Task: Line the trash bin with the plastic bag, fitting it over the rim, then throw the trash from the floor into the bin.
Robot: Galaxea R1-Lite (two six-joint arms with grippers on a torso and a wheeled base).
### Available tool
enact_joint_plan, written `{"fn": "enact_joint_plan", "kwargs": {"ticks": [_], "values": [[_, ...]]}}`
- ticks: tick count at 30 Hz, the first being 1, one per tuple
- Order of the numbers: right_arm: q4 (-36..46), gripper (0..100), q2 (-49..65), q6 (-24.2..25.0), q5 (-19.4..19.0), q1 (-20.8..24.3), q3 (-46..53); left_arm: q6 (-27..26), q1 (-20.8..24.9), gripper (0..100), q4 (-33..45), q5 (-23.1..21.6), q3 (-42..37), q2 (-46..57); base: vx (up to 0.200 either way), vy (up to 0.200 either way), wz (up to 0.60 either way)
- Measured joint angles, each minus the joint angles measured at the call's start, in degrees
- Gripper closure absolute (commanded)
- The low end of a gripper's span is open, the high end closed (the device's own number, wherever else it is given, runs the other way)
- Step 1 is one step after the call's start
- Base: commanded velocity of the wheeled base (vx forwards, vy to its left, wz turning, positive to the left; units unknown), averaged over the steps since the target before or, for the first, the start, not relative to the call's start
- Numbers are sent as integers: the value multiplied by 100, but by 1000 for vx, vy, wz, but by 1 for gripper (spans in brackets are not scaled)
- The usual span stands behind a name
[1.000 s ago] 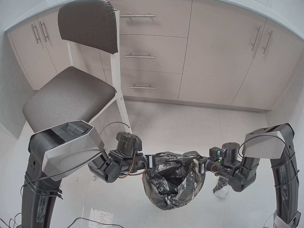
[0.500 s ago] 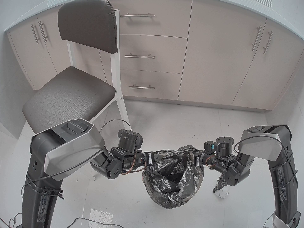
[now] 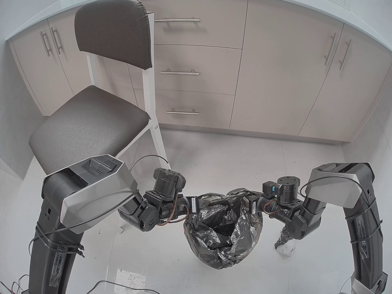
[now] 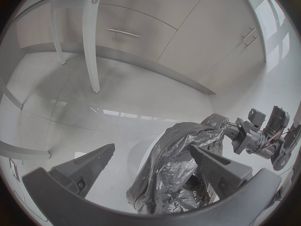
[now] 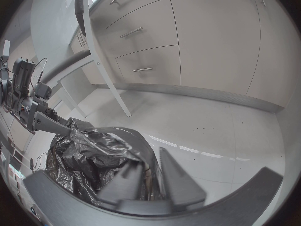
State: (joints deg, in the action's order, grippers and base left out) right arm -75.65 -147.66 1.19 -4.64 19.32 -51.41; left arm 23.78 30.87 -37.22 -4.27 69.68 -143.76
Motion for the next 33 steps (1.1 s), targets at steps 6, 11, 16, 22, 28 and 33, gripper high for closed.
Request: {"fn": "enact_joint_plan", "kwargs": {"ticks": [6, 11, 16, 22, 28, 33], "values": [[-30, 0, -40, 11, 20, 5, -5, 9, -2, 0, 0, 30, 9, -9, 0, 0, 0], [-41, 0, -60, 11, 24, 16, 0, 16, -2, 0, 0, 312, 55, -43, 0, 0, 0], [-41, 0, -60, 13, 40, 60, 17, 30, -2, 0, 152, 389, 143, -89, 0, 0, 0], [-41, 0, -57, 17, 55, 79, 15, 35, 0, 0, 185, 413, 176, -102, 0, 0, 0], [-65, 0, -2, 28, 121, 79, 26, 35, 33, 0, 200, 422, 160, -94, 0, 0, 0], [-288, 0, 63, 28, 315, 88, 56, 20, 16, 0, 356, 621, 269, -113, 0, 0, 0]]}}
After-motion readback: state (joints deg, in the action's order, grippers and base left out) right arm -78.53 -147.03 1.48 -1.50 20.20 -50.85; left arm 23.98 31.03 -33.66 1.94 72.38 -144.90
